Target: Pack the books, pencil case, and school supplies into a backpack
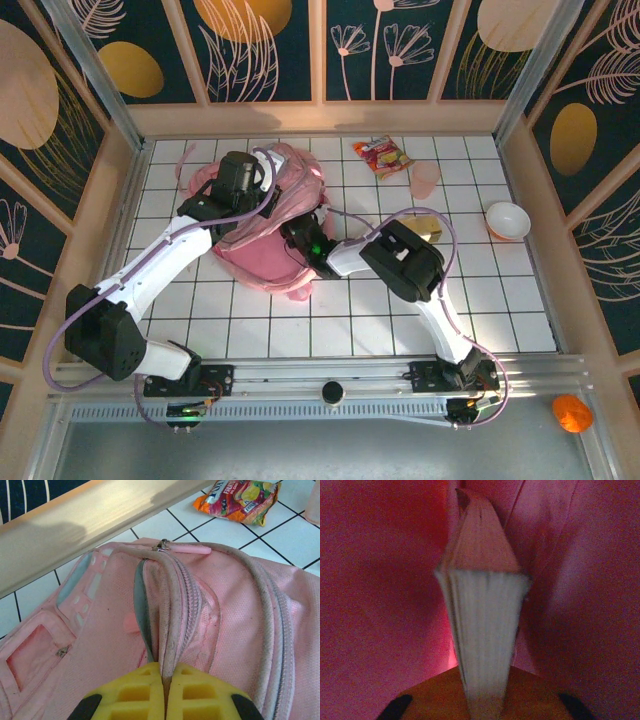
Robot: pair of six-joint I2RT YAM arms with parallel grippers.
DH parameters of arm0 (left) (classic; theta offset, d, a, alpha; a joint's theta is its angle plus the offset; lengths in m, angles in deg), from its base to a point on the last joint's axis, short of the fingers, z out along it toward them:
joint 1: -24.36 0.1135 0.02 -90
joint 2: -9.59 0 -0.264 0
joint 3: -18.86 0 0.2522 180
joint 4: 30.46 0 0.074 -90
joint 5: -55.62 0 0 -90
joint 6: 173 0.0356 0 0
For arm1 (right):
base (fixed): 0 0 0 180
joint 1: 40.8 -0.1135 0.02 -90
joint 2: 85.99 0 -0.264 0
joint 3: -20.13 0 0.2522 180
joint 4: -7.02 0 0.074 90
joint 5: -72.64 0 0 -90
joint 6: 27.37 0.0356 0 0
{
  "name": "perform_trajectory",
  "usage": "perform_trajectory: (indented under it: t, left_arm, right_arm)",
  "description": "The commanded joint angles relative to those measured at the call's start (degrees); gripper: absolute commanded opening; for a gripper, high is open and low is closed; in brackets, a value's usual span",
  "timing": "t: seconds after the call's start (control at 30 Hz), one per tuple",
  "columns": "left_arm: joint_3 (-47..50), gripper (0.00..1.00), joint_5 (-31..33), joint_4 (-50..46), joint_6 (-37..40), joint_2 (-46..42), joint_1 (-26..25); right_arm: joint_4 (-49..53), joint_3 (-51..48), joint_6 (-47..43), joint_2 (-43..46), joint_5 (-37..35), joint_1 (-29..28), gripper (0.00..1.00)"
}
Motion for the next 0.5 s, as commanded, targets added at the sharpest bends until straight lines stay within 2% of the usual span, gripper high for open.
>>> perform_trajectory:
  t: [0.0, 0.13, 0.27, 0.47]
  left_arm:
    - [-2.86, 0.0, 0.52, 6.49, -0.8, -0.36, -0.05]
    - [-2.12, 0.0, 1.93, 6.75, -0.52, 0.25, -0.05]
    - [-1.5, 0.0, 2.93, 7.15, -0.47, 0.63, -0.04]
    - [0.0, 0.0, 2.52, 7.8, -0.81, 0.93, -0.05]
  right_arm:
    - [7.08, 0.88, 2.55, 1.77, -0.87, -0.69, 0.3]
    - [9.78, -4.35, 2.73, 6.87, 0.11, -1.4, 0.49]
    - [10.3, -10.91, 3.0, 12.53, -0.12, -2.58, 0.62]
    - [12.8, -18.94, -2.14, 24.58, -0.28, -4.43, 0.63]
